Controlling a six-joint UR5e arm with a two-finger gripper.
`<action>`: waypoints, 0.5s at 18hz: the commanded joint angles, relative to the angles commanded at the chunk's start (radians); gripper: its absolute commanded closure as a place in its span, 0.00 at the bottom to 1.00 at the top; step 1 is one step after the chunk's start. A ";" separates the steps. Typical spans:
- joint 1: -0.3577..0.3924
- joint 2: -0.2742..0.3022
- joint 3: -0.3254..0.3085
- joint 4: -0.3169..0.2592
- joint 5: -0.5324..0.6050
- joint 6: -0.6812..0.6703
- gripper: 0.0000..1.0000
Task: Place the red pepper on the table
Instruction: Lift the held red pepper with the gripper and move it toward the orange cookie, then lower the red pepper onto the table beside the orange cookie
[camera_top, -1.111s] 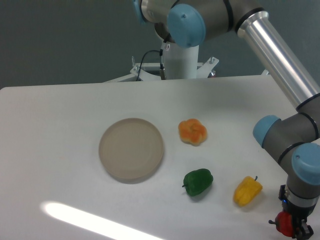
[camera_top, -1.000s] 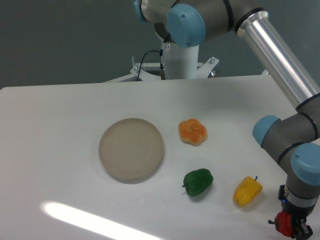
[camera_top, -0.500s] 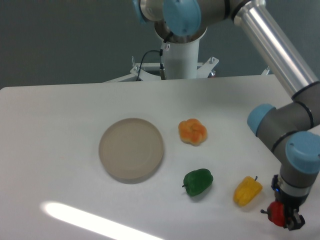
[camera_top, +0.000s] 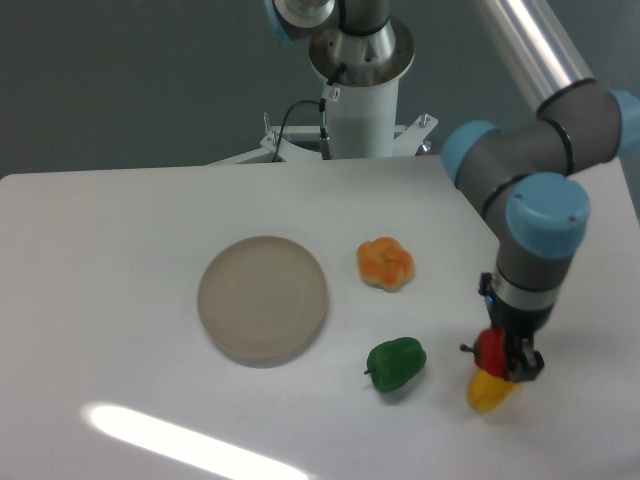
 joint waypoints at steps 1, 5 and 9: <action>0.002 0.015 -0.035 0.005 0.000 0.025 0.43; 0.043 0.039 -0.092 0.014 -0.001 0.143 0.43; 0.106 0.048 -0.131 0.017 -0.005 0.261 0.43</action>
